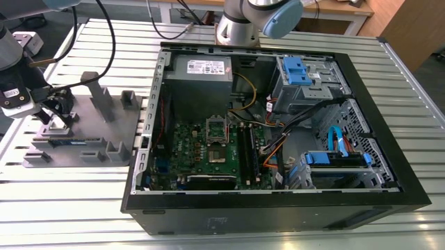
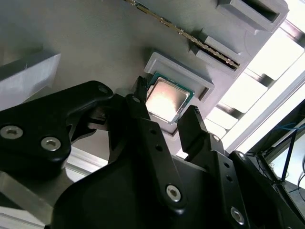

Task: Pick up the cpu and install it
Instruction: 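Pick up the cpu and move it towards the insertion slot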

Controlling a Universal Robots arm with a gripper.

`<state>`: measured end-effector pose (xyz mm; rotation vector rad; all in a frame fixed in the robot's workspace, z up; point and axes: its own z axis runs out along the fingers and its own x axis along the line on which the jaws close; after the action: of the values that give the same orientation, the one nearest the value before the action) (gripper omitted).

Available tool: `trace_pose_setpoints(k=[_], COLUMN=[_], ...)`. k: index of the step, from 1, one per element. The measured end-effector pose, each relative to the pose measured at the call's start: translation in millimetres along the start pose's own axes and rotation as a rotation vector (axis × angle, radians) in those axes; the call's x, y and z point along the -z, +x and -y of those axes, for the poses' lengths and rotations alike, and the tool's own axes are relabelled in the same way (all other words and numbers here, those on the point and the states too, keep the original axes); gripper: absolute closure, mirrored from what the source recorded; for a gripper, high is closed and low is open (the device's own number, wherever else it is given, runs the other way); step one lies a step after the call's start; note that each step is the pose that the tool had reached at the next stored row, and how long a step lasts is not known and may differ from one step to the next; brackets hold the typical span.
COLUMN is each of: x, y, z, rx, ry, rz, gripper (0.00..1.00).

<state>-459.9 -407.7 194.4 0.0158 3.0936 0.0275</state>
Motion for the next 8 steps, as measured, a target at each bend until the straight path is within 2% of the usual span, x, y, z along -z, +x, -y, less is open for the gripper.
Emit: trace_pose_setpoints(k=[2,3,8], x=[-0.1,0.0,-1.1], y=[0.0,0.0,0.1], z=[0.1,0.1,0.2], rx=[0.000,0.000,0.014], ry=[-0.0001,-0.0001,-0.0005], rz=[0.0002,0.0002,-0.0004], gripper=[0.46,0.40,0.40])
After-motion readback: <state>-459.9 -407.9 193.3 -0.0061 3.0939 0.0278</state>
